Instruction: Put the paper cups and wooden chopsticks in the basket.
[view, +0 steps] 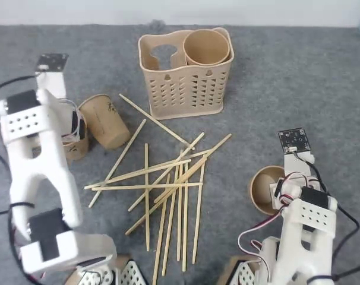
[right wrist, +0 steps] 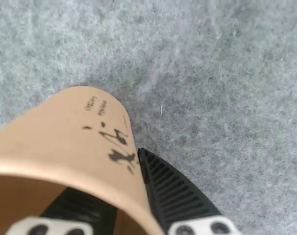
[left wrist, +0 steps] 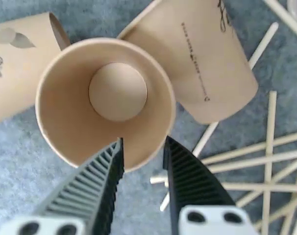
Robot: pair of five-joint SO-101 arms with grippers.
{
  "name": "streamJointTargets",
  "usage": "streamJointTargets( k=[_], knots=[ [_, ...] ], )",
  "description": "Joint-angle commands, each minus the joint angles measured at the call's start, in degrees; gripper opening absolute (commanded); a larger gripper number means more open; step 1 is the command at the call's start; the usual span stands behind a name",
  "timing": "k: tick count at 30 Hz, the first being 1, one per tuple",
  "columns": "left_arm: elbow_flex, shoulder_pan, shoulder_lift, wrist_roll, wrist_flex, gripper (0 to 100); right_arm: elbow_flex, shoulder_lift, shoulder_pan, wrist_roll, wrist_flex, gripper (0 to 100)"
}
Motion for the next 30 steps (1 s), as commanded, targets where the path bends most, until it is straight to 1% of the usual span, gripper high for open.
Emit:
streamJointTargets(
  k=[1,4,7,8,13,16,19,26,30],
  knots=[
    [4.44,-0.79,-0.35,-0.79,-5.98,13,1.23,-0.22,-0.48,1.05,-0.92,0.8],
    [7.25,-0.88,-0.35,-0.79,-8.35,12,1.23,-0.22,-0.48,0.97,-0.92,0.8],
    [7.34,-0.79,-0.53,-1.05,-8.26,13,1.23,-0.22,-0.48,0.88,-0.92,0.8],
    [6.46,-0.97,-0.88,-1.14,-7.30,13,1.32,-0.22,-0.48,0.88,-0.92,0.8],
    [-0.31,-0.62,-7.30,-1.93,2.55,13,1.32,-0.22,-0.48,0.88,-0.92,0.8],
    [-0.13,0.26,-10.55,-1.93,3.52,13,1.32,-0.22,-0.40,0.79,-0.92,0.8],
    [1.36,0.44,-10.81,-2.11,3.08,13,1.32,-0.22,-0.40,0.79,-0.92,0.8],
    [6.02,0.18,-8.00,-1.85,-2.29,13,1.32,-0.22,-0.22,0.79,-0.22,0.8],
    [5.93,-0.70,-6.24,-1.76,-3.78,13,1.32,-0.22,-0.22,0.88,0.22,0.8]
  ],
)
